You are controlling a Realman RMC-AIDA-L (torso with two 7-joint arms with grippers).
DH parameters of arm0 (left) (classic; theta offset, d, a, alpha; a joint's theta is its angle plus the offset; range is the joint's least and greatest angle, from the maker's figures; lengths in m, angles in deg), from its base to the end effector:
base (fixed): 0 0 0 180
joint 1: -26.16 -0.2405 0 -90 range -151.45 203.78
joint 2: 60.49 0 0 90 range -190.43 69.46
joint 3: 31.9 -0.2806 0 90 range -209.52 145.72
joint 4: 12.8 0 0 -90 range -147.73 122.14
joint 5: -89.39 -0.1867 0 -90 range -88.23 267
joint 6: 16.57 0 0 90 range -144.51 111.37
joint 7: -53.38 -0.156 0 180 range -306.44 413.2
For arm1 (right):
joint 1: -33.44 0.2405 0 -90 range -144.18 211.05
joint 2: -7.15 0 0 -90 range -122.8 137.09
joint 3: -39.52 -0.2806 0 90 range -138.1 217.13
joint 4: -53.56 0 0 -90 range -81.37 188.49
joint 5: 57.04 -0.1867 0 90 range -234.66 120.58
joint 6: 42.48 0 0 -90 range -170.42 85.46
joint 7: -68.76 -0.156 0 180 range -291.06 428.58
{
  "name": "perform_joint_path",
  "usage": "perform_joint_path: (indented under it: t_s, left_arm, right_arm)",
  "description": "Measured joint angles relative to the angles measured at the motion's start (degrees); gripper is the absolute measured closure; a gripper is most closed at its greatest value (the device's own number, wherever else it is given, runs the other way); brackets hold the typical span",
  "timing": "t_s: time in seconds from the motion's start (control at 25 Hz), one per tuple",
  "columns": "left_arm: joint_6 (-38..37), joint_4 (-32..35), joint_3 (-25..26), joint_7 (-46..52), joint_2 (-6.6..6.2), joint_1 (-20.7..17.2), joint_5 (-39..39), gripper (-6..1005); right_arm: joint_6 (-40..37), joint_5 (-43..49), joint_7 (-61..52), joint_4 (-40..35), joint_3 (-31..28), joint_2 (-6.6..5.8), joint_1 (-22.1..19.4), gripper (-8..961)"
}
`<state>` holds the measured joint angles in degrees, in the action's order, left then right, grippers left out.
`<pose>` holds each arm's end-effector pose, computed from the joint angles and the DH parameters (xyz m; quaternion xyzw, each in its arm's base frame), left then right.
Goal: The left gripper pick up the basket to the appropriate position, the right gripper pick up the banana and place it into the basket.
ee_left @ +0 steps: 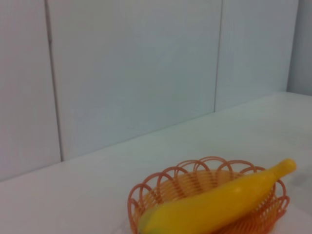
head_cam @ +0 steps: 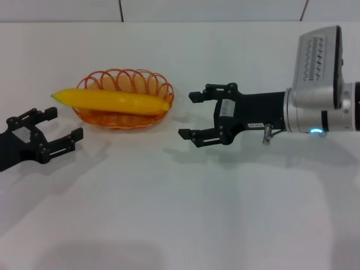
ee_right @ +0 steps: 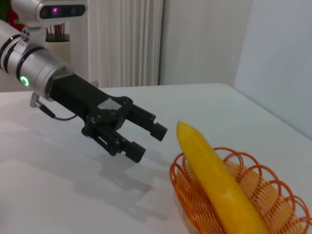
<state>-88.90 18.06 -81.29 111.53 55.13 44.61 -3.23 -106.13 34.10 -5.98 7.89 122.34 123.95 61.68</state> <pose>-0.3411 0.3071 -0.0038 -0.9004 -0.2037 -0.2101 0.3219 0.2235 0.3438 -0.0711 -0.9738 0.0652 0.1542 0.1541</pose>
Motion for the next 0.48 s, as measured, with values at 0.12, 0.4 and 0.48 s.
perform_joint_path:
  t_s: [0.12, 0.4, 0.48]
  left_arm:
    - [0.0, 0.0, 0.0, -0.46, 0.35, 0.07, 0.0, 171]
    - [0.07, -0.1, 0.0, -0.52, 0.58, 0.18, 0.0, 171]
    - [0.1, -0.14, 0.0, -0.52, 0.58, 0.19, -0.01, 171]
  right_arm:
    - [0.39, -0.45, 1.78, 2.0, -0.34, 0.04, 0.01, 102]
    - [3.0, -1.76, 3.08, 5.13, -0.37, 0.05, 0.51, 102]
    - [3.48, -1.82, 3.16, 5.53, -0.35, 0.05, 0.65, 102]
